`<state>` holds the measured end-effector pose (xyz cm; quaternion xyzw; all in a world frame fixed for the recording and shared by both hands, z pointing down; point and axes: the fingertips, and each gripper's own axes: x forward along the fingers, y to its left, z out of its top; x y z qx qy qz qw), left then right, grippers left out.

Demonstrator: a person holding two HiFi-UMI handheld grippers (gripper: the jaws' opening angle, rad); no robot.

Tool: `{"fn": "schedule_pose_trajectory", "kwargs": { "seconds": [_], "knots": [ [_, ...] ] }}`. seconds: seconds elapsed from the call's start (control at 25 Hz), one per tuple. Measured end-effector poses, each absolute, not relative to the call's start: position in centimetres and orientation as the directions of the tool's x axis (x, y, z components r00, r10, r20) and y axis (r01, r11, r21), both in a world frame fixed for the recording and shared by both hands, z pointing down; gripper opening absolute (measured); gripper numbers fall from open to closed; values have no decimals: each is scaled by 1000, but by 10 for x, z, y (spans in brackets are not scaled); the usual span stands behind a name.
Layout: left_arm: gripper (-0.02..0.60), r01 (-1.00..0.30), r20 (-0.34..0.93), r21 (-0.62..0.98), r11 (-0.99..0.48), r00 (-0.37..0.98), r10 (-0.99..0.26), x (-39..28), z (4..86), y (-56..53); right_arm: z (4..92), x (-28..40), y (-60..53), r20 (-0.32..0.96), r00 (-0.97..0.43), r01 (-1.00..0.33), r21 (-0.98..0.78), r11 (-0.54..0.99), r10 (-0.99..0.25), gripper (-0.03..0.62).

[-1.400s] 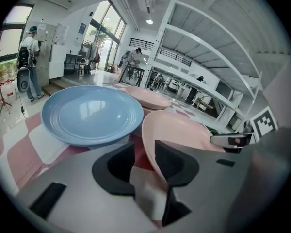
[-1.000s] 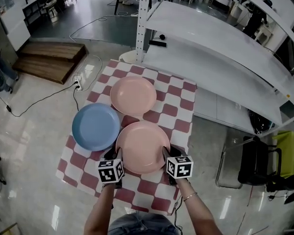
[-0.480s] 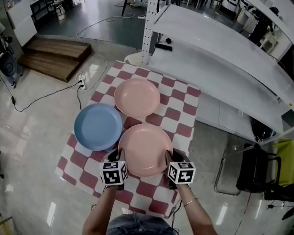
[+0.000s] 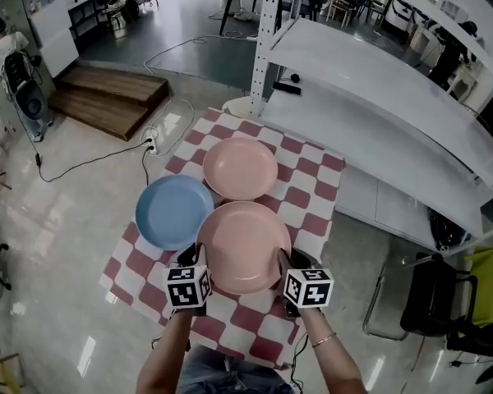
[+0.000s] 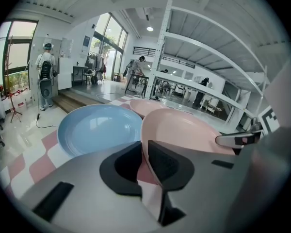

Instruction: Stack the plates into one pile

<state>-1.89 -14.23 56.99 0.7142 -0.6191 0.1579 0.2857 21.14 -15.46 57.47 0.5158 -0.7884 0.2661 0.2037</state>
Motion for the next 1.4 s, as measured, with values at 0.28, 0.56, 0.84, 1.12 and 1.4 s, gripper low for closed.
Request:
{"fn": "schedule_pose_trajectory", "kwargs": {
  "seconds": [0.28,0.56,0.84,1.12,1.4],
  "knots": [
    [49,-979,577,201,-6,123,-807,-54,557,-139,555,175,-165,567,-446,-892,-222,393,-692,96],
    [46,-976,569,213,34,96,-816,-99,552,-142,552,129,-174,573,-469,-877,-213,430,-672,96],
    [44,-973,576,225,55,87,-813,-150,559,-156,561,77,-191,591,-472,-873,-211,440,-654,96],
    [44,-971,577,228,64,82,-813,-204,558,-176,567,24,-212,605,-465,-875,-203,439,-646,96],
    [43,-971,576,236,48,100,-811,-239,560,-203,571,-10,-235,625,-431,-890,-176,421,-651,97]
  ]
}}
